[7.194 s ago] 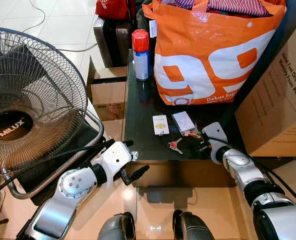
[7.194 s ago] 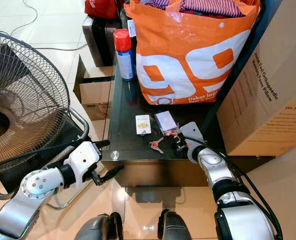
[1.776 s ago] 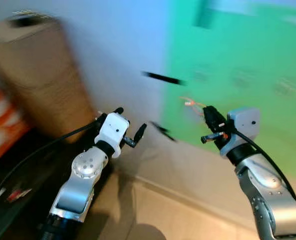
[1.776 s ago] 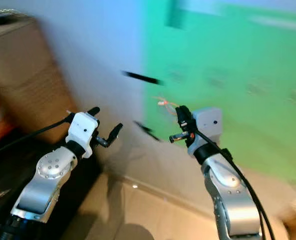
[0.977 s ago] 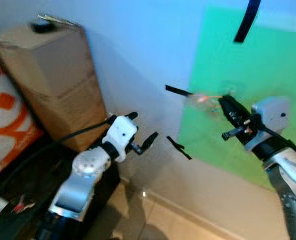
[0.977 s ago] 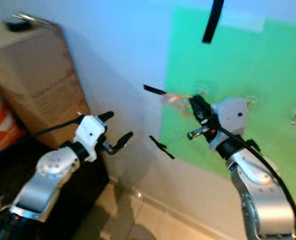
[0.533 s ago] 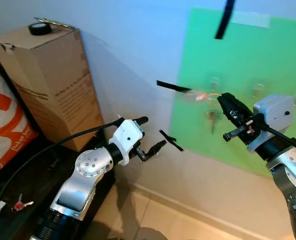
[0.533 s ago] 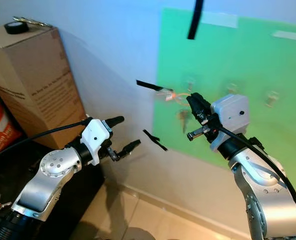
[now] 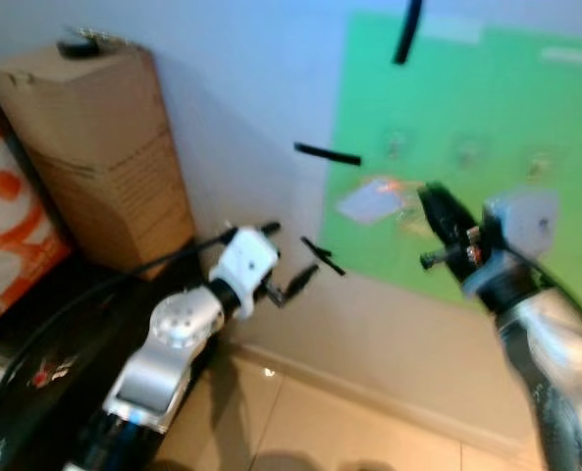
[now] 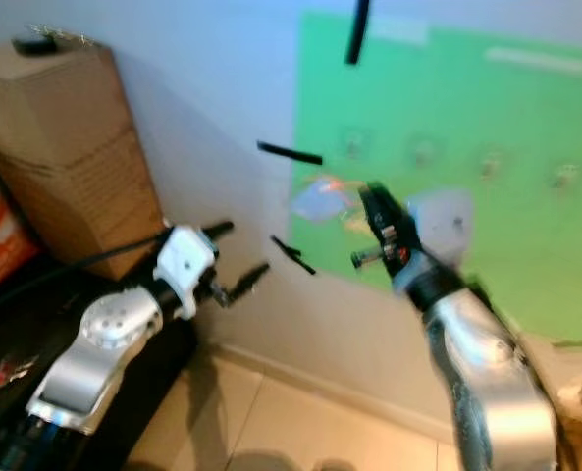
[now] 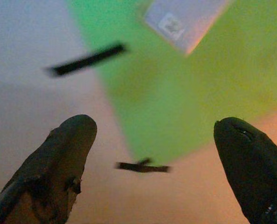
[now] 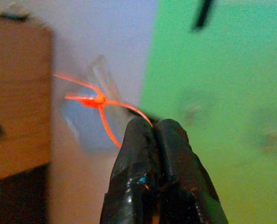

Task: Hang keys on a hook

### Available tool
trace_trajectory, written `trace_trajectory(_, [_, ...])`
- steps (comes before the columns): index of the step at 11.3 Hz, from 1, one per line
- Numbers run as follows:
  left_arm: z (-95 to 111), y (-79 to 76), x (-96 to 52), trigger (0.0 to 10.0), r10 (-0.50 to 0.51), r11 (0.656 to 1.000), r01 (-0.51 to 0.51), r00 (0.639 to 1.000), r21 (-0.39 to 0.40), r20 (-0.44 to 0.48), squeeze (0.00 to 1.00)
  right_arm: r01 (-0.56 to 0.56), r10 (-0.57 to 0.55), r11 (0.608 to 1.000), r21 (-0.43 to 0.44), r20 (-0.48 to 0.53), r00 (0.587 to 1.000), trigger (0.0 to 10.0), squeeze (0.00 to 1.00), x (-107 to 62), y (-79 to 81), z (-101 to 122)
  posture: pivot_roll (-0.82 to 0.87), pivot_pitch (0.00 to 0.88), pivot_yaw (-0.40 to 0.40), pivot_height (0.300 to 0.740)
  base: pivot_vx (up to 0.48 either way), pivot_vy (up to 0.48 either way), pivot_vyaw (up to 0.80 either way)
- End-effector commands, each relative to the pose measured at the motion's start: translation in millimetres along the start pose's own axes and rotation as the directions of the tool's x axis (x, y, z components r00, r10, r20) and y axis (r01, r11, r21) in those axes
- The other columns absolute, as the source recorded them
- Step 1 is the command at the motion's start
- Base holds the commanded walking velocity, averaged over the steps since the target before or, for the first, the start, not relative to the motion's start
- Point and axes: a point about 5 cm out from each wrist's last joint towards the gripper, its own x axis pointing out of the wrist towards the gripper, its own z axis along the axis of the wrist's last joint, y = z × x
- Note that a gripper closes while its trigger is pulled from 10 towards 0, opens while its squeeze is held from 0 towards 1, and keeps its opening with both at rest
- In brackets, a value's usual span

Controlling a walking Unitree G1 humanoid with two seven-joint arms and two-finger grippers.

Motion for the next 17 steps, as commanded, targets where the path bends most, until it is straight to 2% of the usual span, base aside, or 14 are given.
trace_trajectory(1, [-14,4.8,-8.3,10.0,0.069,0.997,-0.071,0.995,-0.022,-0.065,0.0,0.014,-0.014,1.0,0.004,-0.026,1.0,10.0,0.0,0.9,3.2,-8,-0.17,0.0,0.026,0.74,0.0,0.0,0.0])
trace_trajectory(4, [-19,10.1,-17.2,10.0,0.177,0.984,-0.179,0.979,-0.016,-0.098,0.0,0.035,-0.032,0.999,0.016,-0.132,0.991,10.0,0.0,-4.2,12.3,-33,-0.16,0.0,0.022,0.74,0.0,0.0,0.0])
trace_trajectory(6, [-19,10.1,-18.9,10.0,0.199,0.98,-0.2,0.975,-0.001,-0.104,0.0,0.062,-0.058,0.998,0.013,-0.174,0.983,10.0,0.0,-3.8,12.4,-42,-0.15,0.0,0.018,0.74,0.0,0.0,0.0])
trace_trajectory(8, [-17,12.3,-18.6,10.0,0.222,0.975,-0.222,0.97,0.015,-0.095,0.0,0.05,-0.046,0.999,0.018,-0.164,0.985,10.0,0.0,-0.6,13.4,-40,-0.15,0.0,0.013,0.74,0.0,0.0,0.0])
trace_trajectory(11, [-12,15.5,-13.7,10.0,0.226,0.974,-0.228,0.972,-0.011,-0.069,0.0,-0.003,0.006,1.0,0.021,-0.147,0.989,10.0,0.0,4.5,16.7,-37,-0.15,0.0,0.018,0.74,0.081,0.0,-0.27])
trace_trajectory(14, [-10,16.4,-14.2,10.0,0.219,0.975,-0.22,0.974,-0.015,-0.062,0.0,-0.028,0.031,0.999,0.026,-0.11,0.993,10.0,0.0,9.7,18.9,-31,-0.14,0.0,0.02,0.74,0.399,0.0,0.0])
trace_trajectory(17, [-11,16.6,-15.2,10.0,0.211,0.977,-0.212,0.975,-0.014,-0.067,0.0,-0.033,0.037,0.999,0.028,-0.135,0.99,10.0,0.0,8.1,20.5,-34,-0.14,0.0,0.026,0.74,0.421,0.0,-0.27])
